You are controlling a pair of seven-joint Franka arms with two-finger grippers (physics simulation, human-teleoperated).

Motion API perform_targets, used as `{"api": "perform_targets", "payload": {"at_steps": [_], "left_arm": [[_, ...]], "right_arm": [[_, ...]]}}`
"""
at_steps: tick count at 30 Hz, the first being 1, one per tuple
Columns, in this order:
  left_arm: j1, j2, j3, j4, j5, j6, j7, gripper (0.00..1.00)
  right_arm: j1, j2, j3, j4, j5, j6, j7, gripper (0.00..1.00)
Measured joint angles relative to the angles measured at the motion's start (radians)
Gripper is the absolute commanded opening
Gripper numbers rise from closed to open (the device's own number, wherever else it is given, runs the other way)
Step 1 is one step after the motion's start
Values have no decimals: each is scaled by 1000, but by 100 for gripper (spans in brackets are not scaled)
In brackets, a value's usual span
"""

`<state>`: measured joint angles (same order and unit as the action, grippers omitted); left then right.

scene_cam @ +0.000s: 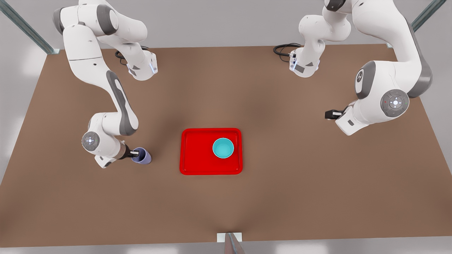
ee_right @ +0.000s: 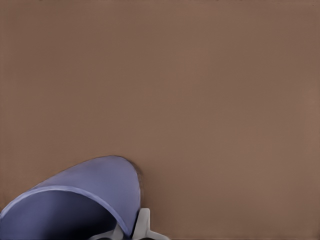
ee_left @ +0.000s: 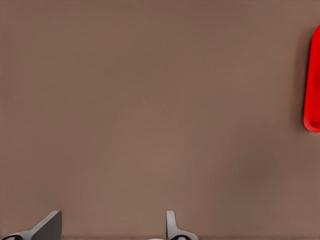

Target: Place the bowl on the tray with the left arm and the cup on the tray with the right arm

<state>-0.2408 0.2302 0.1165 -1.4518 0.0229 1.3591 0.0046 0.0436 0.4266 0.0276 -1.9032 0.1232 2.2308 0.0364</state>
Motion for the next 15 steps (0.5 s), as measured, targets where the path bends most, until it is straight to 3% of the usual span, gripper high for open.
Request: {"api": "perform_targets", "payload": {"at_steps": [4,9,15], "left_arm": [[0,-2,1,2,0,0,0,100],[0,-2,2,2,1,0,-1,100],[0,2,2,2,1,0,-1,100]], "right_arm": [[24,-17,97,69,10,-7,98,21],[251,95,104,324,8,-117,399,21],[303,157,104,294,-29,-108,420,21]]}}
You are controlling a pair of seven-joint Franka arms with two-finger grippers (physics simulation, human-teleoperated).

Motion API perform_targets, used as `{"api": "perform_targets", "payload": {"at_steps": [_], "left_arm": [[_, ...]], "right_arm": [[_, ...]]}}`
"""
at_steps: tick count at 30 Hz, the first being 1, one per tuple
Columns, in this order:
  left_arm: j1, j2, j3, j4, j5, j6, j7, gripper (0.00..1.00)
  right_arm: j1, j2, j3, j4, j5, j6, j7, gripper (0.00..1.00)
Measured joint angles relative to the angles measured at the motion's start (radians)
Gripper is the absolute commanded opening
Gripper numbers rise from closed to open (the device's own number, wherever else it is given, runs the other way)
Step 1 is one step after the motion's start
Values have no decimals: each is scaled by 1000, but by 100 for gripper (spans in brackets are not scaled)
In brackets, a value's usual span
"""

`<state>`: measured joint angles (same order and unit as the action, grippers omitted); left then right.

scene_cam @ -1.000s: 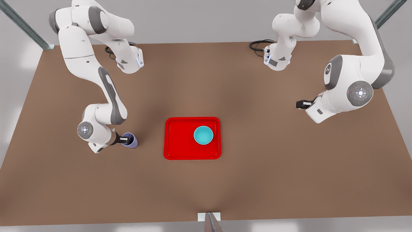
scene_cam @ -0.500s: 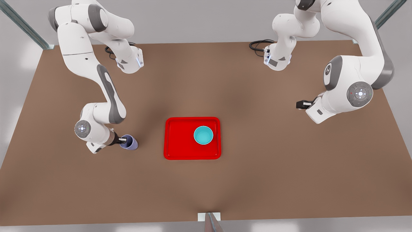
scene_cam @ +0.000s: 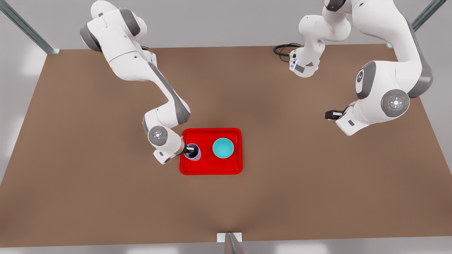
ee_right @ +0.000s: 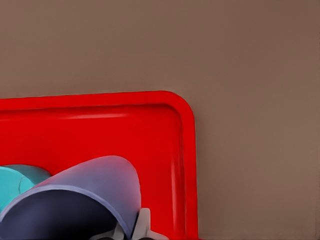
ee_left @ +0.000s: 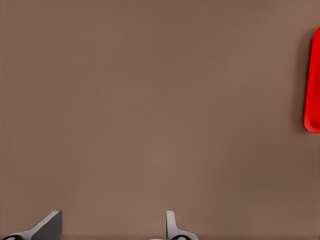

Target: Place the bowl on the tray with the left arm and the cup on the tray with the right arm

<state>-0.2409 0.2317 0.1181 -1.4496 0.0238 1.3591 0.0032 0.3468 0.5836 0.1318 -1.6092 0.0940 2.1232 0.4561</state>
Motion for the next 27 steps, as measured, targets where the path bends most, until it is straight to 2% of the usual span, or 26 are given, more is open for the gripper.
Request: {"api": "perform_targets", "payload": {"at_steps": [4,5,7,8,17,19,22,25,27], "left_arm": [[0,0,0,0,0,0,1,100],[0,0,0,0,-1,0,0,100],[0,0,0,0,-1,0,0,100],[0,0,0,0,-1,0,0,100],[0,0,0,0,-1,0,0,100],[0,0,0,2,-1,0,-3,100],[0,0,-2,23,-1,0,-14,100],[1,1,-2,41,-12,-15,-15,100],[0,7,-2,41,-21,-17,-15,100]], "right_arm": [[20,35,0,3,-16,9,0,21],[20,37,0,2,-17,16,0,27],[20,38,-1,0,-33,14,1,96],[20,36,-1,-1,-34,13,2,100],[6,-16,-6,2,-35,-8,3,100],[-107,-172,-10,5,-28,-152,-42,100],[-445,-370,-12,11,-28,-383,-363,100],[-445,-437,-113,36,-64,-543,-369,100],[-423,-465,-128,36,-110,-595,-366,100]]}}
